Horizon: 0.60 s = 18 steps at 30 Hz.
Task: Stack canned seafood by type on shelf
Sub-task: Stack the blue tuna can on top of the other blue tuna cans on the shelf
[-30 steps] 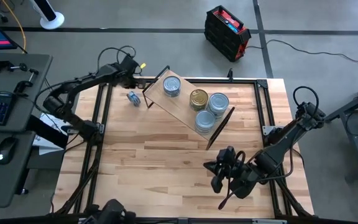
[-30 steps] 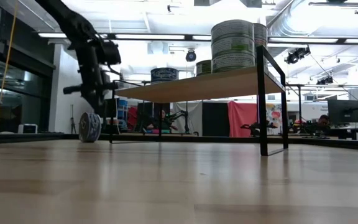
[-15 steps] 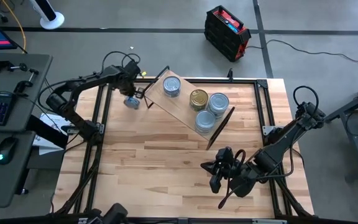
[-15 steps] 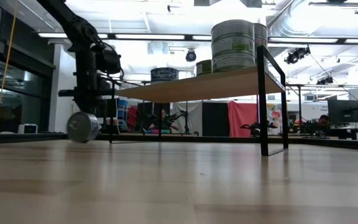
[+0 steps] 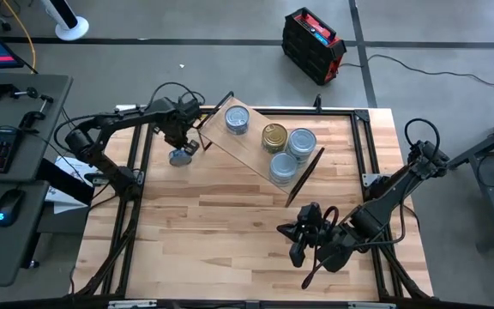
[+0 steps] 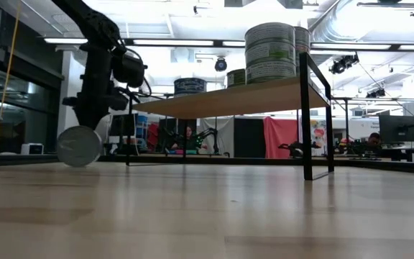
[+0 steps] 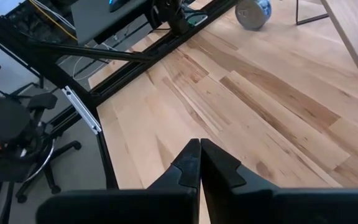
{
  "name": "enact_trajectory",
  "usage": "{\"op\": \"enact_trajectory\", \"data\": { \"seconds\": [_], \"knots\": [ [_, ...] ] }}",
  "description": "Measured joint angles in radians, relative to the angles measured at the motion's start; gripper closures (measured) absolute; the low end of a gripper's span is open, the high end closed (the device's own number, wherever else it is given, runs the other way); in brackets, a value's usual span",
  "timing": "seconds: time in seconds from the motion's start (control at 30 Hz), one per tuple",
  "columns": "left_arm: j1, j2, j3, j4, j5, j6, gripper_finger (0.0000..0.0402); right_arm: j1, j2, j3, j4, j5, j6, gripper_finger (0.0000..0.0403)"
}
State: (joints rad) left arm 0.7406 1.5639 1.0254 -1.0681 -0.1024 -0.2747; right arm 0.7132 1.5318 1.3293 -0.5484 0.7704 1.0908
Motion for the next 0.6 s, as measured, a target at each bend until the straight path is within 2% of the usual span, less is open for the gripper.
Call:
{"op": "enact_trajectory", "data": {
  "seconds": [0.23,0.6],
  "knots": [
    [-0.110,0.000,0.000,-0.098,-0.004,0.003,0.0401,0.001,0.000,0.000,0.000,-0.011,-0.019,0.0403],
    [-0.352,0.000,0.000,-0.176,-0.004,-0.127,0.0401,0.001,0.000,0.000,0.000,-0.042,-0.068,0.0403]
  ]
}}
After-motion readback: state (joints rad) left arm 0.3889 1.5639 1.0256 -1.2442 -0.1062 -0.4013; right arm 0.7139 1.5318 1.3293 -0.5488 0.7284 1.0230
